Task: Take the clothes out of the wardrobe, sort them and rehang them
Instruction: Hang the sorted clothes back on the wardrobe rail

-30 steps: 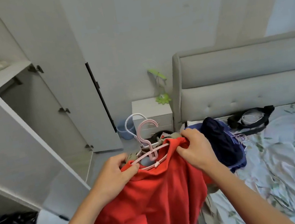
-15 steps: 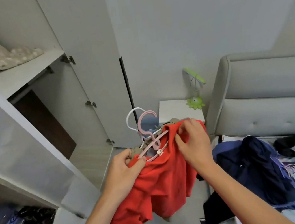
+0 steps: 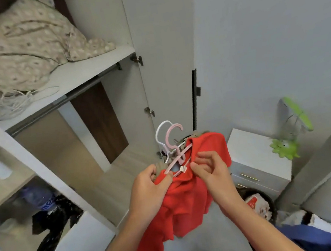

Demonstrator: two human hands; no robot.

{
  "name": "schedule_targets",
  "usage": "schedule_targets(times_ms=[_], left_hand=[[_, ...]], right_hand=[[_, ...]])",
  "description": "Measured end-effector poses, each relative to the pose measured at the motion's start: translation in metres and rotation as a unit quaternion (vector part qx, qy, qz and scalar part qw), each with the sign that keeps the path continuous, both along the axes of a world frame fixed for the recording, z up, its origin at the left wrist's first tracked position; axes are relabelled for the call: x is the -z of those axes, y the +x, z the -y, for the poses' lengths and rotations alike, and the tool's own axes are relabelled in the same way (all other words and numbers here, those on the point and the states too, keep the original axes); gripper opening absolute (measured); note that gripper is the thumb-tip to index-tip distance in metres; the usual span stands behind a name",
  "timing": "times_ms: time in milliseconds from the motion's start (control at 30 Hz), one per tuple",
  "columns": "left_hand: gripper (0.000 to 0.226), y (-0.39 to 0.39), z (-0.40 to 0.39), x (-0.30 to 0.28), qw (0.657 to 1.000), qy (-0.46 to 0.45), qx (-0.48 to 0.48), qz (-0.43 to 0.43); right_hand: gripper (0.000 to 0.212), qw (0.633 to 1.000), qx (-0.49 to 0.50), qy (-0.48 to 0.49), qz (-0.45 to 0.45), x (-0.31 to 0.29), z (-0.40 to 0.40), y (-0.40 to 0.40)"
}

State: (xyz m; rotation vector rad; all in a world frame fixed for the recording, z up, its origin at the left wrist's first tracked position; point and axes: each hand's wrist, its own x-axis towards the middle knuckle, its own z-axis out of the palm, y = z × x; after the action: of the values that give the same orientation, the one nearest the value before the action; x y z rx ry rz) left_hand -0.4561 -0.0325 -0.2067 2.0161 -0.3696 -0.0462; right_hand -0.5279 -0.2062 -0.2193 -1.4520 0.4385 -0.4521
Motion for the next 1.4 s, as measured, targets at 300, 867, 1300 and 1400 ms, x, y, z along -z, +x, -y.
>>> schedule_targets(times_ms=[300, 867, 1300, 1400], left_hand=[[0.054, 0.039, 0.009, 0.008, 0.996, 0.003, -0.091, 0.011], [0.034, 0.182, 0.050, 0.056, 0.979, -0.033, -0.189, -0.062], [0.020, 0.274, 0.051, 0.059, 0.932, -0.222, -0.254, -0.134], [0.032, 0.298, 0.052, 0.070, 0.929, -0.196, -0.286, -0.128]], right_hand=[[0.014, 0.985, -0.130, 0.115, -0.026, -0.002, 0.015, 0.090], [0.024, 0.962, -0.239, -0.069, -0.117, 0.023, 0.009, 0.281], [0.027, 0.959, -0.261, -0.021, -0.109, 0.032, 0.020, 0.400], [0.028, 0.948, -0.284, -0.054, -0.132, 0.040, 0.039, 0.432]])
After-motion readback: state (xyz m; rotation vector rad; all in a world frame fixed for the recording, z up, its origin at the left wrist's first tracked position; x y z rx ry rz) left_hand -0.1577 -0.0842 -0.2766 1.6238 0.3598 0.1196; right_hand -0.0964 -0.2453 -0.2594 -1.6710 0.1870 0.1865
